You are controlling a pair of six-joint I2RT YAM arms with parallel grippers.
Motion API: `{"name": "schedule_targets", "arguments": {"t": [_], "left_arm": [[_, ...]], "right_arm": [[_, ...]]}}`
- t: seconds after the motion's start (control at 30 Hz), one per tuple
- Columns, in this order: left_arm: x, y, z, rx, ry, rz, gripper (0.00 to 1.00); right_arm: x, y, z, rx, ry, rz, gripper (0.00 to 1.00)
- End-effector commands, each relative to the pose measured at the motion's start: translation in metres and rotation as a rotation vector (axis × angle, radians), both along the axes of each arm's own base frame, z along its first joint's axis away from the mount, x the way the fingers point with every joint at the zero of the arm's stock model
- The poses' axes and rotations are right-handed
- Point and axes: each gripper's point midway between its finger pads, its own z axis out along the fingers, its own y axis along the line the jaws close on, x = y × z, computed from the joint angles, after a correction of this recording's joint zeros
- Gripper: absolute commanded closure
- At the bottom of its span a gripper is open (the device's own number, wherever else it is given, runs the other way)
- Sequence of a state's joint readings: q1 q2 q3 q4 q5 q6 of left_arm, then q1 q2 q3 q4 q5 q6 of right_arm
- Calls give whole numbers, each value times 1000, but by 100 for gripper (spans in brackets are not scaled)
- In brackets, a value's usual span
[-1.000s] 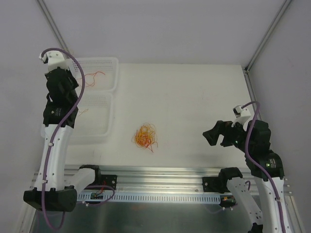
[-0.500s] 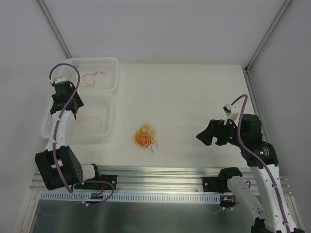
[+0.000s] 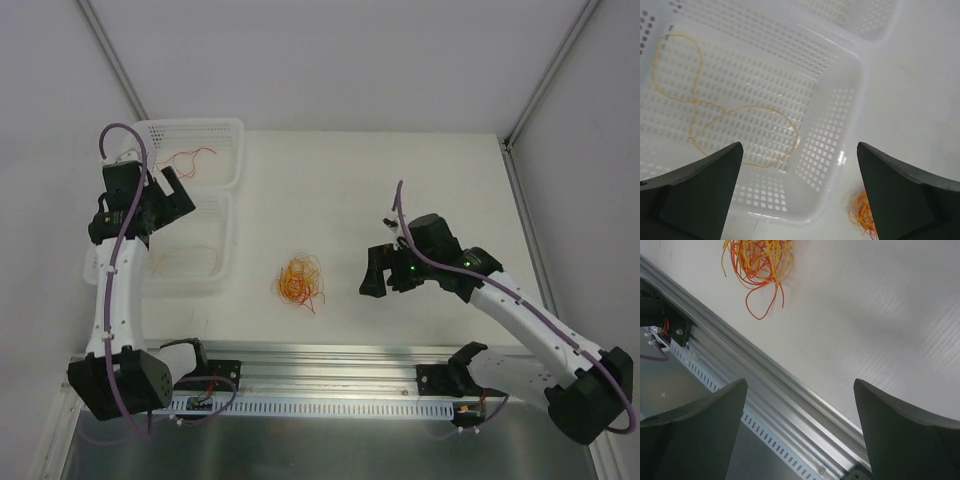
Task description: Untangle the cables
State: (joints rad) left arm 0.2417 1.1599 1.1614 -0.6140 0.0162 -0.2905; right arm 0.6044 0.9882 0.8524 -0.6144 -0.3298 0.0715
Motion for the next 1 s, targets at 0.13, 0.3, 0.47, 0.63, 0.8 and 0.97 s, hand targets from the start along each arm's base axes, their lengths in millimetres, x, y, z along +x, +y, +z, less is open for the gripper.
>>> {"name": "schedule_targets", "arguments": {"t": [0.13, 0.3, 0.47, 0.63, 0.8, 0.97], "left_arm": [[-58, -117, -2, -168, -19, -344, 2], [-101, -180, -34, -254, 69, -507, 5], [-117, -212, -60, -227, 118, -570, 6], [-111, -237, -84, -188, 165, -595, 8], [-92, -258, -107, -150, 216, -584, 13], [-84, -289, -128, -109, 276, -632, 18]], "right_arm": [[36, 75, -5, 64, -64, 51, 18], [63, 107, -30, 66, -52, 67, 35], [76, 135, -43, 118, -21, 106, 42], [77, 151, -62, 138, 38, 136, 55], [74, 148, -71, 114, 52, 143, 75], [67, 139, -63, 102, 35, 155, 96]]}}
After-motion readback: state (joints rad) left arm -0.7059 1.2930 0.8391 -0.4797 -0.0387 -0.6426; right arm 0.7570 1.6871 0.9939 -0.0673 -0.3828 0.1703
